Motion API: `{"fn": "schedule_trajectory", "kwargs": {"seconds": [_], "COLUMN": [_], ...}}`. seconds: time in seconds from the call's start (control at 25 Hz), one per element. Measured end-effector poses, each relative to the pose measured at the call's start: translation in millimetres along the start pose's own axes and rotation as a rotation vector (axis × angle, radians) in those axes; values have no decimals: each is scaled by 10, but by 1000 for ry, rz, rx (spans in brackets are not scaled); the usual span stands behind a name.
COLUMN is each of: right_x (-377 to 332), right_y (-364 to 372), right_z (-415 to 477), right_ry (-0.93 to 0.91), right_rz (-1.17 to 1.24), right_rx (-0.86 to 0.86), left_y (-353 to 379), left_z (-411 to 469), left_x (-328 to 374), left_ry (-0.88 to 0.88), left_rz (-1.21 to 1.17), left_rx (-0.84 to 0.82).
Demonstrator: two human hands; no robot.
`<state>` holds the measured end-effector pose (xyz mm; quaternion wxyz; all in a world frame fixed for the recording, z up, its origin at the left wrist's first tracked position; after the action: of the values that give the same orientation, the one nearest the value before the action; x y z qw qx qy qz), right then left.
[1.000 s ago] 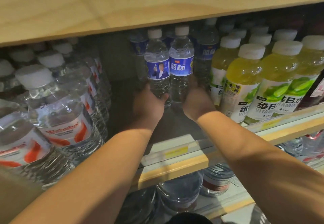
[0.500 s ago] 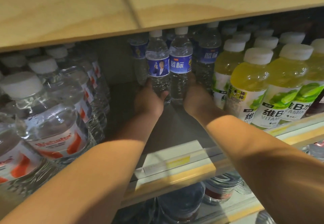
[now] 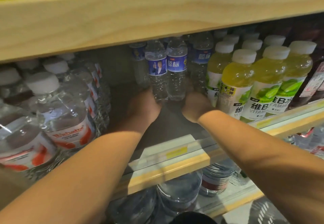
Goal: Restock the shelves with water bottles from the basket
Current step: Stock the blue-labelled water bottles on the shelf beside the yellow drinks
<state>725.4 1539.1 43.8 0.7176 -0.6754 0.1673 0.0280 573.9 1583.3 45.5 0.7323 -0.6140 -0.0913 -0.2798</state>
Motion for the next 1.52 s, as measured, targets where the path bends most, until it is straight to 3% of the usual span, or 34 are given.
{"fn": "schedule_trajectory", "kwargs": {"seconds": [0.2,0.36,0.52,0.72,0.92,1.16,1.36,1.52], "right_x": [-15,66,359,1056,1998,2944,3513,3960], "right_y": [-251,-476,-592,-736,-847,-513,-19,359], "right_z": [-556,-1205,-1739,-2298,-2801,-3310,-3557,-3647], "right_ry": [-115,-247,-281,-132,104,351,521,654], "right_rz": [-118,-343,-454,-487,-452,-398,-342,-319], "right_rx": [-67,115,239,331,407,315,207,83], "left_y": [-327,-516,-536,-382,86,994,1905,2657], "left_z": [-580,-1066,-1551,-1918,-2139,-2247,-2371,-2478], "left_x": [198,418,681,1234,1893,2544,2861,3060], "left_ry": [92,149,449,693,743,790,843,781], "left_rz": [163,232,313,211,-51,-232,-245,-245], "left_rx": [-162,-250,-82,-36,-63,-288,-554,-766]}}
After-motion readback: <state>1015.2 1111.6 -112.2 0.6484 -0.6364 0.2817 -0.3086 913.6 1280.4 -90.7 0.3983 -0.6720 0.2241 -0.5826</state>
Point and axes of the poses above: each hand's wrist, its own z-axis towards the middle knuckle, its own y-axis out of the palm, x = y × z, the point moved 2 cm from there along z, towards the middle knuckle, and after that the axes turned 6 degrees about -z, right-handed, at the moved point
